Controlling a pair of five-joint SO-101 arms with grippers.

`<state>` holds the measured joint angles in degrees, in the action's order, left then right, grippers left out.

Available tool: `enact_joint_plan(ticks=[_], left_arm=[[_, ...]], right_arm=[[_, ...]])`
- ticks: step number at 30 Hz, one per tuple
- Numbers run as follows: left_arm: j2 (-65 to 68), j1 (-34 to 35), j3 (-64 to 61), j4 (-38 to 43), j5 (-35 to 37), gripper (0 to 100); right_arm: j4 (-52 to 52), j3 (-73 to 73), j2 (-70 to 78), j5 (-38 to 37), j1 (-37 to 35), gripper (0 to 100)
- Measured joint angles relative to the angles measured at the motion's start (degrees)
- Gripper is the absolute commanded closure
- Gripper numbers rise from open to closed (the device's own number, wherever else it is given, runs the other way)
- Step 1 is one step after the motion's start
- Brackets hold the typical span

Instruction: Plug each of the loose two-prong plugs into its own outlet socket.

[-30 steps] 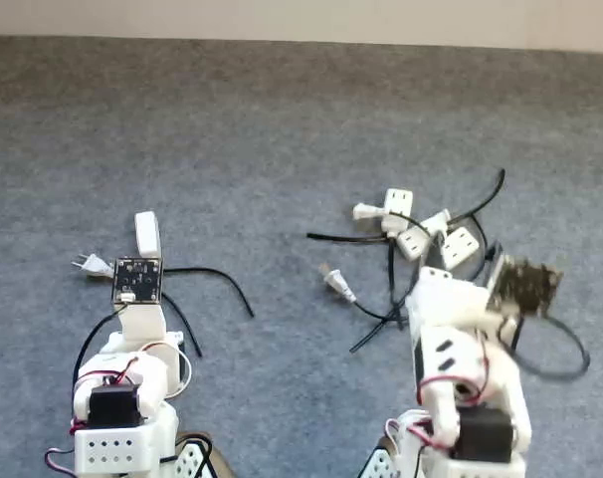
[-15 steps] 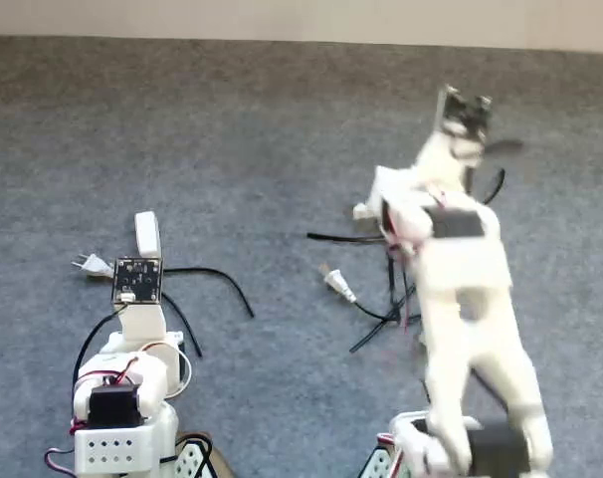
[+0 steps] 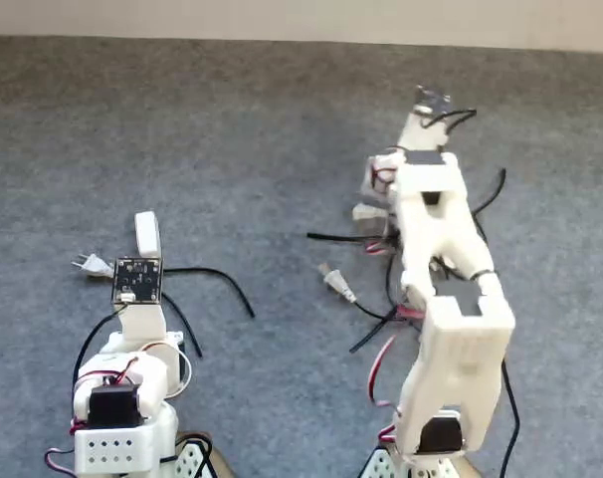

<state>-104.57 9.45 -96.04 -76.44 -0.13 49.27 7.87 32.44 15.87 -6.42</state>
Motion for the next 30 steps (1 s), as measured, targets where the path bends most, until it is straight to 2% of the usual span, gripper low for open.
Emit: enact_joint_plan(ticks=[5,8,15,20,25,30], left_arm=[[0.0,0.0,0.0,0.0,0.0,99],[0.0,0.0,0.0,0.0,0.0,99],[0.0,0.0,0.0,0.0,0.0,99],[0.0,0.0,0.0,0.0,0.0,99],[0.0,0.0,0.0,0.0,0.0,99],[0.0,0.0,0.0,0.0,0.0,99]], right_arm=[[1.6,5.4,5.6,-1.4,1.6,93.3],[4.8,8.6,8.2,-4.9,2.1,98.4],[15.2,21.7,10.9,-6.7,2.0,98.5],[23.9,36.9,12.2,-6.7,-1.5,98.6],[28.3,48.1,12.1,0.3,-3.9,98.6],[35.3,50.3,12.1,6.6,-3.9,98.6]])
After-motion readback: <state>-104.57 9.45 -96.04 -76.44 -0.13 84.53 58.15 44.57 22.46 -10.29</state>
